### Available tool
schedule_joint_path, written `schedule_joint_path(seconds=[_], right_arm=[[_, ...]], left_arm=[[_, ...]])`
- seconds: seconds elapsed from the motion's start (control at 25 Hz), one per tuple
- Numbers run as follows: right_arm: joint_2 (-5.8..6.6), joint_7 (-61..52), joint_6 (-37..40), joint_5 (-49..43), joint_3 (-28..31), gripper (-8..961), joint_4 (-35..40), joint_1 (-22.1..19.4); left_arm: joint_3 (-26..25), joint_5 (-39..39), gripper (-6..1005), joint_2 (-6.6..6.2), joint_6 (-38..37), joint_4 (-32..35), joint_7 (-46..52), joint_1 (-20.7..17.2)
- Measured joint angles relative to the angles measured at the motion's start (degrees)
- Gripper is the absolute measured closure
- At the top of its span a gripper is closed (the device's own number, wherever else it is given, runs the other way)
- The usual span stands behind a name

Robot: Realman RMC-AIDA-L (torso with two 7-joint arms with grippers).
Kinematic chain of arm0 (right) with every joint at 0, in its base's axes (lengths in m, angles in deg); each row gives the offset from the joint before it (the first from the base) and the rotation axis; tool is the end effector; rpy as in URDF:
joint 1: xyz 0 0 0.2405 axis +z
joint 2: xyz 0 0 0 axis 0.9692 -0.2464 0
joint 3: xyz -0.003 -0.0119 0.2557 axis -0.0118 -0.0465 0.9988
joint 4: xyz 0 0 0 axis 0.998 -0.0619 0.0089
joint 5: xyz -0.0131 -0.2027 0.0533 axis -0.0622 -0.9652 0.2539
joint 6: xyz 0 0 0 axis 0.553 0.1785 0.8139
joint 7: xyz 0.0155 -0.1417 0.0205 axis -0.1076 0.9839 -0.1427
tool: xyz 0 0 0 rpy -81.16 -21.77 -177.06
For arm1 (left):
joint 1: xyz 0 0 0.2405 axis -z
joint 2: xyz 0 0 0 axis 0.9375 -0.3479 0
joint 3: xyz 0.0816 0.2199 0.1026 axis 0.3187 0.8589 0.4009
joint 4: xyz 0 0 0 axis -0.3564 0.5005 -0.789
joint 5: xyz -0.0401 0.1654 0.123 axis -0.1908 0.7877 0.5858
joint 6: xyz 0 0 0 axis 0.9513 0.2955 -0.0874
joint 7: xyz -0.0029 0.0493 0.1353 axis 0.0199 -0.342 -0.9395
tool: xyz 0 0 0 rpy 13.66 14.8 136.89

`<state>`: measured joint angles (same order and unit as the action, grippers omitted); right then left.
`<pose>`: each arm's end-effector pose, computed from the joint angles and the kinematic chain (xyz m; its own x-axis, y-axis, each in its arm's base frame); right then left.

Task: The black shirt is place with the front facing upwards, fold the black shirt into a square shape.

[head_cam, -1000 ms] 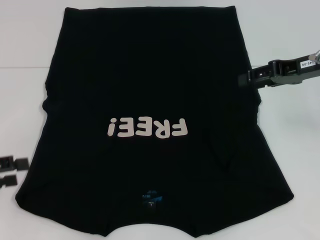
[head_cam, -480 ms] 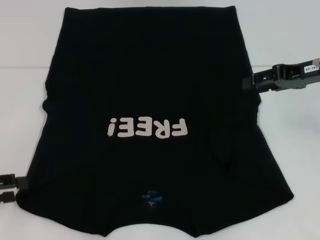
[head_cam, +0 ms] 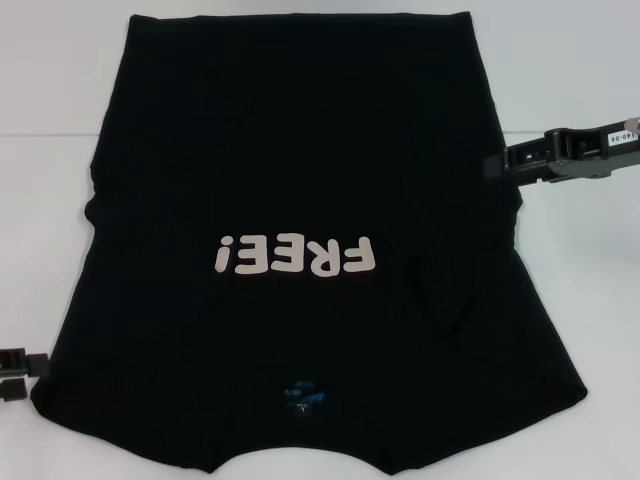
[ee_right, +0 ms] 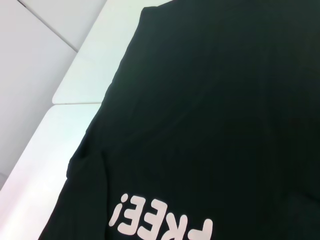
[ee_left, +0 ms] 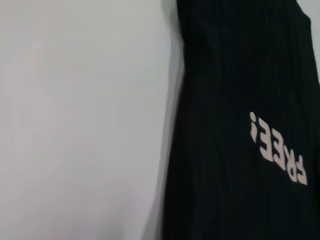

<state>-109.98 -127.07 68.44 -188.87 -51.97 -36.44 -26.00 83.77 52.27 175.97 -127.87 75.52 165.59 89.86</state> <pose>0.2138 0.4377 0.0698 0.3908 -0.8494 -0.3548 -0.9200 -0.3731 -0.1200 -0.3820 0.2679 0.0993 -0.1097 0.8913 0.4399 0.9940 0.1005 0.0443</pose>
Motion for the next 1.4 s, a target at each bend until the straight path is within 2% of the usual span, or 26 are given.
schedule_joint_path(seconds=[0.68,0.88,1.4], right_arm=[[-0.08,-0.08,0.33,0.11,0.37,300,0.07,0.04],[-0.04,-0.09,0.38,0.1,0.38,299,0.02,0.02],[0.01,-0.08,0.38,0.1,0.47,300,0.04,-0.03]], left_arm=[[0.45,2.89,420,0.51,3.78,-0.39,0.42,0.7],[0.51,2.91,497,0.66,3.78,-0.37,0.25,0.7],[1.11,3.94,559,0.86,4.73,-0.74,0.28,1.13]])
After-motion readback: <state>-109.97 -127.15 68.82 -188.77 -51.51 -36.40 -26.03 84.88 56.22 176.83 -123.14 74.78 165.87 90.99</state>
